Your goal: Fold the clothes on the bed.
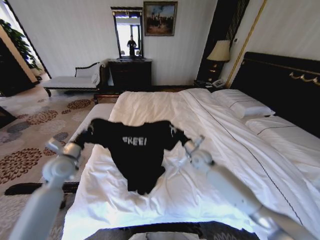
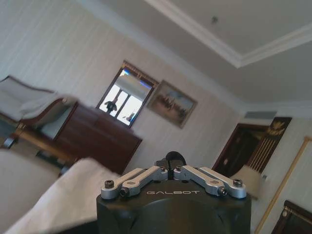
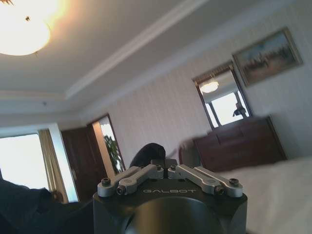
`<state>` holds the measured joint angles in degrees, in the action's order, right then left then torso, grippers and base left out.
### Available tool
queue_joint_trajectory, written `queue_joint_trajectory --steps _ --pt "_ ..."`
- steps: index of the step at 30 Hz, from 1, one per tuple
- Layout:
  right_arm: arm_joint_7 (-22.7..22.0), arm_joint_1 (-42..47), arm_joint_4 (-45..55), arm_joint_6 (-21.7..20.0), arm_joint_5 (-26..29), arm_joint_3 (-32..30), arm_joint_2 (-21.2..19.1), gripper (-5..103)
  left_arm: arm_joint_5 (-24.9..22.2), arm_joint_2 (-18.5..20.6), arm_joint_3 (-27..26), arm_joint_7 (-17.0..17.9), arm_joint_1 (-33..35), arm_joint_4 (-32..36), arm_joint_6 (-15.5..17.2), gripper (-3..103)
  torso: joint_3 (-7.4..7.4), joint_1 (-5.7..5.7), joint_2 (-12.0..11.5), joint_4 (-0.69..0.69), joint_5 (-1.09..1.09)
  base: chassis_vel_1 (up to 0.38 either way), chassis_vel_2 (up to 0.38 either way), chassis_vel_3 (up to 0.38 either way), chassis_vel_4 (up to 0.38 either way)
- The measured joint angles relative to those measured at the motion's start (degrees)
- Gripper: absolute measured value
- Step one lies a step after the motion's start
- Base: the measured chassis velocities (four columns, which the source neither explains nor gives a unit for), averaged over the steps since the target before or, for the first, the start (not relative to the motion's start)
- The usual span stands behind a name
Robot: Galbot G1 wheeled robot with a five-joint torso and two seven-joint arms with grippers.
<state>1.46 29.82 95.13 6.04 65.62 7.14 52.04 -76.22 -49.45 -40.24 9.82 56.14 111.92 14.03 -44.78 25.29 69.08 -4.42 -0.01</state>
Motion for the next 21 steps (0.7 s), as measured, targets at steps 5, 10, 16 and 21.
queue_joint_trajectory --steps 5,10,16,21 --pt "-1.8 -13.6 0.6 -1.0 6.2 0.7 -0.5 0 -7.6 6.8 -0.4 4.4 -11.5 -0.2 0.6 1 0.0 0.02 0.0 0.01 -0.02 0.0 0.0 0.0 0.0" --pt "-3.6 -19.9 5.2 -2.7 9.4 -3.1 -1.6 0 -15.9 12.8 -2.6 7.7 -18.6 1.1 1.0 1 0.01 0.01 0.0 0.02 0.0 0.0 0.0 0.0 0.0" --pt "-4.6 -17.9 13.8 -6.0 12.4 -7.3 -7.2 0 -22.0 17.6 -7.5 9.5 -16.8 7.0 1.5 1 0.04 -0.03 0.0 0.01 0.04 0.0 0.0 0.0 0.0" --pt "-4.2 -5.8 23.8 -7.3 11.1 -14.6 -12.4 0 -20.8 14.1 -17.2 9.9 -1.8 18.9 2.4 1 0.03 -0.03 0.0 -0.04 0.05 0.0 0.0 0.0 0.0"
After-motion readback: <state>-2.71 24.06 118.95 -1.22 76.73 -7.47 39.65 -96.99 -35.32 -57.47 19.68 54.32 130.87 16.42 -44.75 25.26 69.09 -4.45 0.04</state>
